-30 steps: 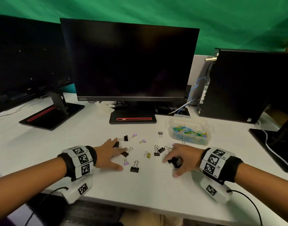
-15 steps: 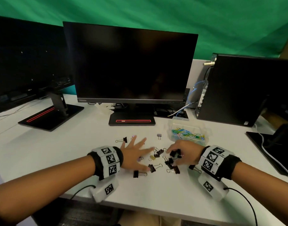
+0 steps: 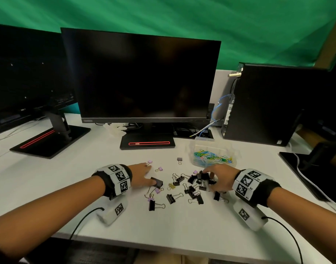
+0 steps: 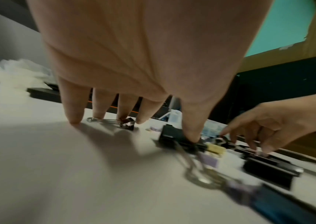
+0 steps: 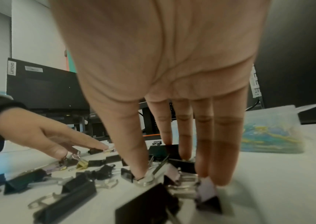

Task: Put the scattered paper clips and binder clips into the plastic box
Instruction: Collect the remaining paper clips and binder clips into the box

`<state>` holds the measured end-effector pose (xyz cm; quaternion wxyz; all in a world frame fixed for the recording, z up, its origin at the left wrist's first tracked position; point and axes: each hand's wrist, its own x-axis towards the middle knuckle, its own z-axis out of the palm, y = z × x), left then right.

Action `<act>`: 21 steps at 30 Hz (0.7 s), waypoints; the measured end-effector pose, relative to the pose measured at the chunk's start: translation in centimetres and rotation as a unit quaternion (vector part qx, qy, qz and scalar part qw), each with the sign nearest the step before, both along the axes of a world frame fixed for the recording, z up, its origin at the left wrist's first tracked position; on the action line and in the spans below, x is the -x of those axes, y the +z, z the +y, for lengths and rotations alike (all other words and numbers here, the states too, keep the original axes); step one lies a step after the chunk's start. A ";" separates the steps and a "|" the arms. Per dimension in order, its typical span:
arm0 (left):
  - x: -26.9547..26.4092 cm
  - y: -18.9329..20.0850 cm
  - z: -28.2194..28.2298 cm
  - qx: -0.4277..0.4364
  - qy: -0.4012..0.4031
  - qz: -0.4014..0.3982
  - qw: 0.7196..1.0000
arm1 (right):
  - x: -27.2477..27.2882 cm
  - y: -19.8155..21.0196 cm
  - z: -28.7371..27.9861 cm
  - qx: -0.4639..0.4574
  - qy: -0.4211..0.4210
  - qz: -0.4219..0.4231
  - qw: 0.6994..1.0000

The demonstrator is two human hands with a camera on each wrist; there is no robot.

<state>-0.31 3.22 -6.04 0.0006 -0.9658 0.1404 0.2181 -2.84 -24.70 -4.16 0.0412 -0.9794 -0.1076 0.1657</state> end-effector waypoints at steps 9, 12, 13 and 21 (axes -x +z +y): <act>1.4 1.0 -1.6 0.055 -0.055 0.048 0.996 | 0.2 0.9 -1.5 -0.027 -0.005 0.024 0.999; 1.7 0.8 -0.7 -0.016 -0.054 0.030 0.998 | 0.9 0.7 -2.3 -0.021 -0.024 0.078 0.996; 1.8 0.7 -0.6 -0.026 -0.050 0.032 0.998 | 1.0 0.4 -2.4 -0.004 -0.018 0.086 0.996; 1.1 0.5 -3.3 0.028 -0.008 0.057 0.998 | -0.5 -1.2 0.2 0.000 0.024 0.050 0.998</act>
